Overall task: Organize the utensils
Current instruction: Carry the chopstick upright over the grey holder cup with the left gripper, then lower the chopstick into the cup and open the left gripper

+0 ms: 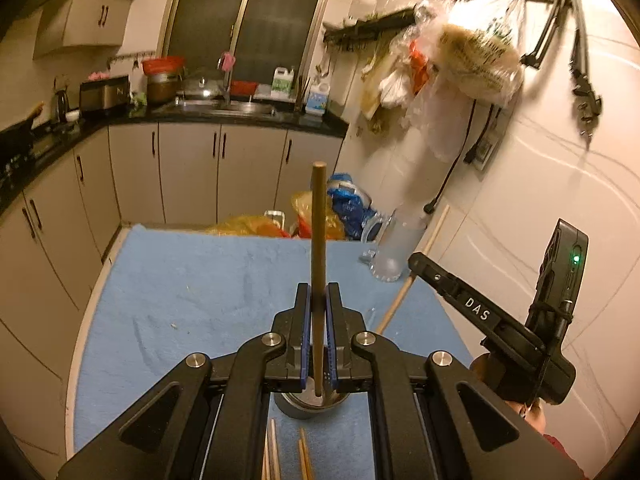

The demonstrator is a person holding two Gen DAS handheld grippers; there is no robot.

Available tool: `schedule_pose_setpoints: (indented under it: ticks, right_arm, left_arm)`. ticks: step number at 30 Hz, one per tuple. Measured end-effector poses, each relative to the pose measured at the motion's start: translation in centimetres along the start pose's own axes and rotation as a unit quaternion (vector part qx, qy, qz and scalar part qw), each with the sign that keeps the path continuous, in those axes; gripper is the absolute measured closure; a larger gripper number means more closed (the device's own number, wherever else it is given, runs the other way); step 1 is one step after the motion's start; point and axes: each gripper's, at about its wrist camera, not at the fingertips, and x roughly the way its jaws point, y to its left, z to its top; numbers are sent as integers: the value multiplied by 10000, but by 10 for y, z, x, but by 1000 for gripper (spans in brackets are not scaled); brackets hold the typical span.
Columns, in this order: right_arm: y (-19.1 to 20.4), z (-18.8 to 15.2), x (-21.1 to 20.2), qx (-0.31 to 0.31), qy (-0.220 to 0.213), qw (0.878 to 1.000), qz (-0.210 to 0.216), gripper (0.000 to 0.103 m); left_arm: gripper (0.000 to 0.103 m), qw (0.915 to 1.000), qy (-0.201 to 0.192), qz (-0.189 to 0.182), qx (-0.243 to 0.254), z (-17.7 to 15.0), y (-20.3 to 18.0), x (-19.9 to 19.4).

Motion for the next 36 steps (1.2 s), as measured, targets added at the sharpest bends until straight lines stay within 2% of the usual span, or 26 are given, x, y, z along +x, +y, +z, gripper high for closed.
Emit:
schedule_pose_setpoints:
  ticks: [9, 13, 18, 20, 21, 23, 28, 36]
  right_arm:
    - [-20, -36, 41, -16, 735, 9972, -114, 96]
    - [-21, -48, 52, -43, 950, 9954, -117, 96]
    - [-20, -53, 57, -116, 1057, 9943, -113, 94]
    - [-20, -52, 56, -91, 1070, 9942, -80, 91]
    - [-20, -52, 55, -69, 1086, 9940, -57, 79]
    - [-20, -49, 50, -29, 1021, 9948, -48, 66]
    - [-18, -43, 27, -25, 836, 9965, -9, 65]
    - [-14, -56, -20, -51, 837, 9964, 85, 65]
  left_arm:
    - [96, 9978, 652, 63, -126, -31, 18, 55]
    - [96, 9966, 798, 68, -191, -41, 25, 66]
    - [96, 9967, 788, 111, -155, -42, 25, 67]
    - [93, 9967, 791, 79, -165, -41, 25, 66]
    - [90, 9968, 771, 80, -167, -40, 25, 63]
    - [78, 9974, 692, 107, -154, -39, 24, 58]
    - [78, 9984, 539, 73, -127, -38, 23, 38]
    - [67, 9995, 296, 33, -119, -54, 28, -13]
